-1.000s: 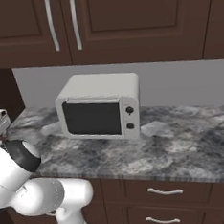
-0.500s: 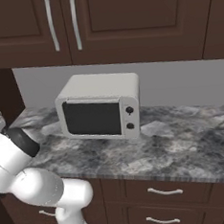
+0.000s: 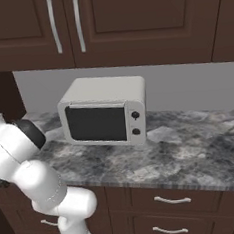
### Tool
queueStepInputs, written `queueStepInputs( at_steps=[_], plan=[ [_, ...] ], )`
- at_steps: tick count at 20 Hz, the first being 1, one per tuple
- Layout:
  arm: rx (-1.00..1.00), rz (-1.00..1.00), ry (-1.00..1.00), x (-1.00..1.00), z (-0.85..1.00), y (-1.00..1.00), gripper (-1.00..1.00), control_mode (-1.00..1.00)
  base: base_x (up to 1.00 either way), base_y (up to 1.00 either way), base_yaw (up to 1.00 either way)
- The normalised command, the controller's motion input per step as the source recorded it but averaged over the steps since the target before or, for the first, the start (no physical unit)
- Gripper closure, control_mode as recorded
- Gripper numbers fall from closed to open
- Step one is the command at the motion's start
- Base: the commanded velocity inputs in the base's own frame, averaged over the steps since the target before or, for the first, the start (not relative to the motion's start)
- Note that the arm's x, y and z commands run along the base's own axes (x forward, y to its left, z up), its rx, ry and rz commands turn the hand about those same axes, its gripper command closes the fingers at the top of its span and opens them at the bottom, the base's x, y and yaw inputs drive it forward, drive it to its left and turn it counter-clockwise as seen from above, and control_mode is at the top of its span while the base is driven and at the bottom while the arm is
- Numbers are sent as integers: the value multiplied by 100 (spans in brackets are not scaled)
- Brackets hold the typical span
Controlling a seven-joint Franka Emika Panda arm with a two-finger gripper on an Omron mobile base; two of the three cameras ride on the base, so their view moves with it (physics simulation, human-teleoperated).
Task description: Four empty soda cans are scattered around the kitchen. Gather all the cans and cluster them next to the stove for recycling.
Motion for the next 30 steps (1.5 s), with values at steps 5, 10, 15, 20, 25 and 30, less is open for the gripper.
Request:
queueStepInputs(
  at_steps=[5, 10, 15, 20, 25, 30],
  plan=[
    [0, 0, 0, 18, -20, 22, -100, -100, 0, 0, 0],
    [0, 0, 0, 4, -34, 25, -100, -100, 0, 0, 0],
    [0, 0, 0, 1, -11, 6, -100, -100, 0, 0, 0],
    [0, 0, 0, 1, -13, 0, -100, -100, 0, 0, 0],
    [0, 0, 0, 0, -13, 0, -100, -100, 0, 0, 0],
    [0, 0, 0, 0, -21, -6, -100, -100, 0, 0, 0]
  ],
)
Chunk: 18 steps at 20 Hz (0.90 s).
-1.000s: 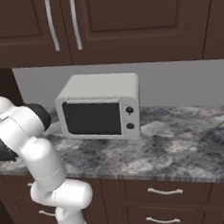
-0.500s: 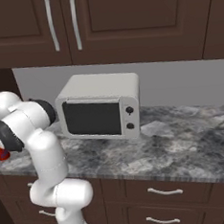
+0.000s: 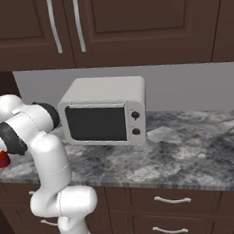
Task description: Four empty soda cans are scattered around the kitchen. Gather all the cans and cluster them next to the stove for recycling.
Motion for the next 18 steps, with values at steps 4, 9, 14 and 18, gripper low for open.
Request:
queueStepInputs(
  at_steps=[4, 9, 14, 18],
  plan=[
    [0, 0, 0, 0, -14, -7, -100, -100, 0, 0, 0],
    [0, 0, -1, 0, -17, -10, -100, -100, 0, 0, 0],
    [0, 0, 0, 0, -21, -2, -100, -100, 0, 0, 0],
    [0, 0, 0, 0, -21, 0, 100, -100, 0, 0, 0]
  ],
)
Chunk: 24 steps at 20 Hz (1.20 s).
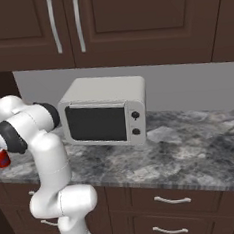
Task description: Four empty soda cans are scattered around the kitchen. Gather all the cans and cluster them next to the stove for recycling.
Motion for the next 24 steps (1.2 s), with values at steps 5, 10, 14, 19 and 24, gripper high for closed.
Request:
queueStepInputs(
  at_steps=[5, 10, 14, 19, 24],
  plan=[
    [0, 0, 0, 0, -2, 0, 100, -100, 0, 0, 0],
    [0, 0, -1, -6, 30, -11, 100, -100, 0, 0, 0],
    [0, 0, -6, -49, 40, -33, 100, -100, 0, 0, 0],
    [11, -7, -2, -79, 35, -72, 100, -100, 0, 0, 0],
    [21, -10, -1, -73, 21, -100, 100, -100, 0, 0, 0]
  ],
)
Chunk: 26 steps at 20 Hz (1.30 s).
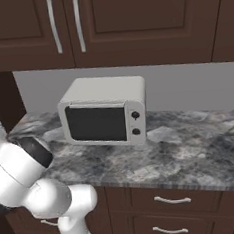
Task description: Four empty soda cans are scattered around the kitchen. Gather all the cans and cluster them next to the stove for recycling.
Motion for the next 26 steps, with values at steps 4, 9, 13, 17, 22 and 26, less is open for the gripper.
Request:
queueStepInputs(
  at_steps=[4, 9, 13, 17, 22, 26],
  plan=[
    [11, -10, -5, -78, 0, -99, 100, -100, 0, 0, 0],
    [1, -25, -2, -19, 0, -67, 100, -100, 0, 0, 0],
    [4, -45, 0, 0, 11, -53, 100, -100, 0, 0, 0],
    [11, -49, 0, 0, 19, -51, 100, -100, 0, 0, 0],
    [14, -53, 5, 6, 25, -37, 100, -100, 0, 0, 0],
    [13, -53, 9, 8, 27, -39, 100, -100, 0, 0, 0]
  ],
)
